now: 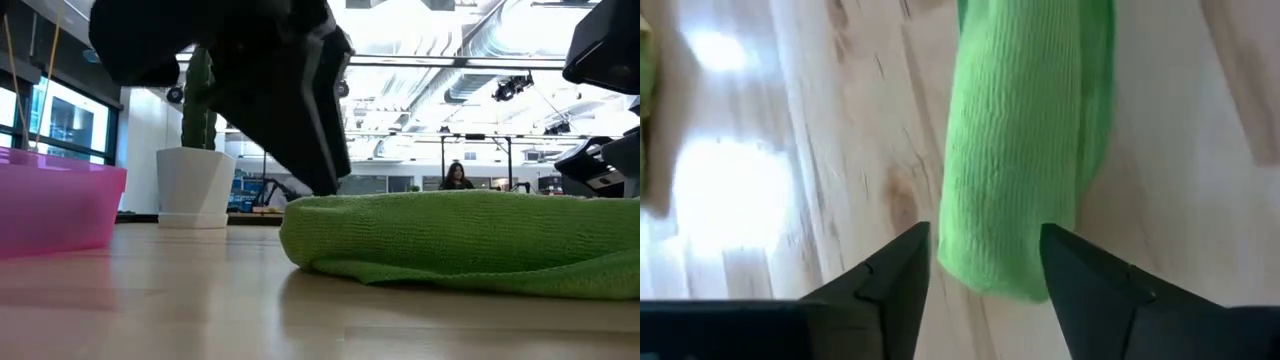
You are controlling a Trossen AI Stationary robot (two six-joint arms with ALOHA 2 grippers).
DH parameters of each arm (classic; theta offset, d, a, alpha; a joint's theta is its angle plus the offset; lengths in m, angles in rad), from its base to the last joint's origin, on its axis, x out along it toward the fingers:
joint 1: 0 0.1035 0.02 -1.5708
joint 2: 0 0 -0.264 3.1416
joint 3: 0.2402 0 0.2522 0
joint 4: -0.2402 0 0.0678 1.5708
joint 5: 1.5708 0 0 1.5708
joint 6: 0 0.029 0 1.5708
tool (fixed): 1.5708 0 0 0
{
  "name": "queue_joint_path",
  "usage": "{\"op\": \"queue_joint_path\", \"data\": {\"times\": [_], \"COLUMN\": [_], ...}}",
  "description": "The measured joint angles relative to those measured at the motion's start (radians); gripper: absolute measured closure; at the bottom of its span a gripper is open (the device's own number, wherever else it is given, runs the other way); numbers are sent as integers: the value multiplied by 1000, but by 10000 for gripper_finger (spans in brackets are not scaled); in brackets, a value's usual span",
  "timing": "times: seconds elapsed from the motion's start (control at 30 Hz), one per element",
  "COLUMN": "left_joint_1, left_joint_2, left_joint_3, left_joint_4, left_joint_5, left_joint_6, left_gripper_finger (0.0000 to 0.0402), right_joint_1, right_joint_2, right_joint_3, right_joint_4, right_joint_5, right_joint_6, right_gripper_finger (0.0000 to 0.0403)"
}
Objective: Roll microfiber towels into tight, uniform cylinder then place into a basket
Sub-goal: Roll the dark green towel
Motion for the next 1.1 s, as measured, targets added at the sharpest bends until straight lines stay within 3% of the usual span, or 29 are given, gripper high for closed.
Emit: {"op": "queue_joint_path", "data": {"times": [0.17,0.4,0.6,1.1], "left_joint_1": [-22,-16,3,27], "left_joint_2": [0,25,57,163], "left_joint_3": [0,1,0,5], "left_joint_4": [106,298,290,361], "left_joint_5": [-18,-11,37,50], "left_joint_6": [-77,-70,-72,-64], "left_gripper_finger": [195,170,167,170], "right_joint_1": [-5,-27,-60,-69], "right_joint_2": [2,3,3,5], "right_joint_3": [-1,-2,-2,-2], "right_joint_4": [21,79,97,163], "right_joint_5": [-12,-51,-117,-125], "right_joint_6": [0,7,144,201], "right_gripper_finger": [396,392,391,391]}}
